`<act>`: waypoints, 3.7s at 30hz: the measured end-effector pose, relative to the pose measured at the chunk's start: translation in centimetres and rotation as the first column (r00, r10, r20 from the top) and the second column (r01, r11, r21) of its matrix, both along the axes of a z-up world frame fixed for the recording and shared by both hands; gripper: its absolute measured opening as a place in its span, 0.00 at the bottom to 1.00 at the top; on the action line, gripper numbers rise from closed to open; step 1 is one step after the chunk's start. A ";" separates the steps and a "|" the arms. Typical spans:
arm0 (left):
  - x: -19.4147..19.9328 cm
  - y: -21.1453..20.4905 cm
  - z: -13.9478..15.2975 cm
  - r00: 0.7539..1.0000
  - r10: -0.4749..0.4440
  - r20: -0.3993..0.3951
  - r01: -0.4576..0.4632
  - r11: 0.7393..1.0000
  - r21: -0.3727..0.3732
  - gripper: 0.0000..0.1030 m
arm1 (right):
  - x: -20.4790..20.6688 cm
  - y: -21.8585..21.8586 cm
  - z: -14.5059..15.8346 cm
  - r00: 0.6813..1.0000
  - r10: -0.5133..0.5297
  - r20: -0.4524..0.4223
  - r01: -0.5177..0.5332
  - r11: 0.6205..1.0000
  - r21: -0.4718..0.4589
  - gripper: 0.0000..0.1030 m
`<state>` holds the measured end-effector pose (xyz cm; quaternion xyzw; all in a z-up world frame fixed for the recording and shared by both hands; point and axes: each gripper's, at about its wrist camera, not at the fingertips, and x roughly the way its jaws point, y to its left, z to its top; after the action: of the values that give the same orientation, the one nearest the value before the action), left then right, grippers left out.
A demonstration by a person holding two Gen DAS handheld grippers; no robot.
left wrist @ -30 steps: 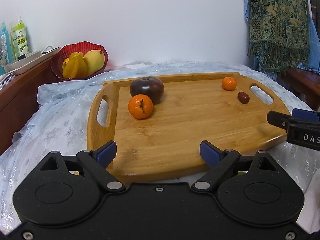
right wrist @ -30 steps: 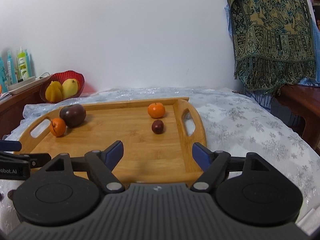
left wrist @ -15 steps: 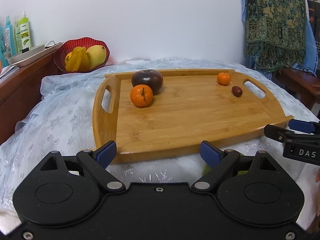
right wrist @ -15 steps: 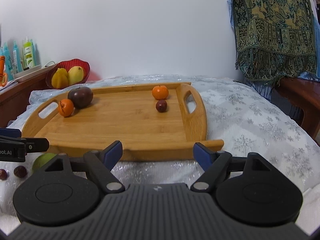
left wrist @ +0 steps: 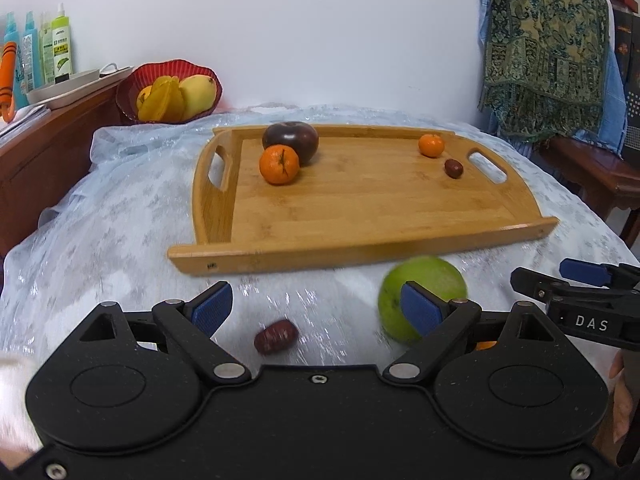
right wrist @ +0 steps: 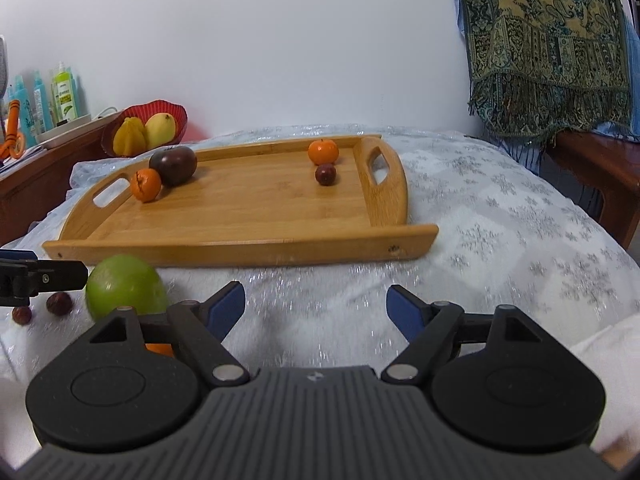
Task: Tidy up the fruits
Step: 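Move both grippers back toward the remaining fruit on the sheet, then close the left gripper around the large dull orange, then grasp a tangerine with the right gripper while the left gripper holds the large orange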
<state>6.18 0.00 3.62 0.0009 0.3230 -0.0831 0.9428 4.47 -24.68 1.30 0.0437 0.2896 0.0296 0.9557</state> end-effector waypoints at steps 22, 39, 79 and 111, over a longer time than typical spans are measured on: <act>-4.7 -2.5 0.4 0.996 -0.060 -0.068 0.061 0.998 0.016 0.88 | -4.0 1.0 -0.1 0.995 0.097 -0.007 -0.097 0.995 0.012 0.85; -4.5 -4.1 -1.4 0.978 -0.134 -0.158 0.121 0.989 -0.090 0.52 | -4.2 0.8 -0.1 0.996 0.091 -0.004 -0.091 0.996 0.018 0.85; -2.5 -1.5 -0.2 0.995 -0.038 -0.094 0.031 0.997 -0.069 0.44 | -3.8 5.1 0.5 0.952 0.303 -0.037 -0.302 0.953 0.018 0.85; -1.1 -1.6 -0.2 0.994 -0.047 -0.101 0.039 0.996 -0.075 0.45 | -3.7 8.3 -0.6 0.907 0.414 -0.079 -0.414 0.910 0.021 0.60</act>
<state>5.10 -1.56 3.37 -0.0309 0.3677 -0.1151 0.9223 0.78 -16.39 0.74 -0.0156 0.3311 0.2304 0.9149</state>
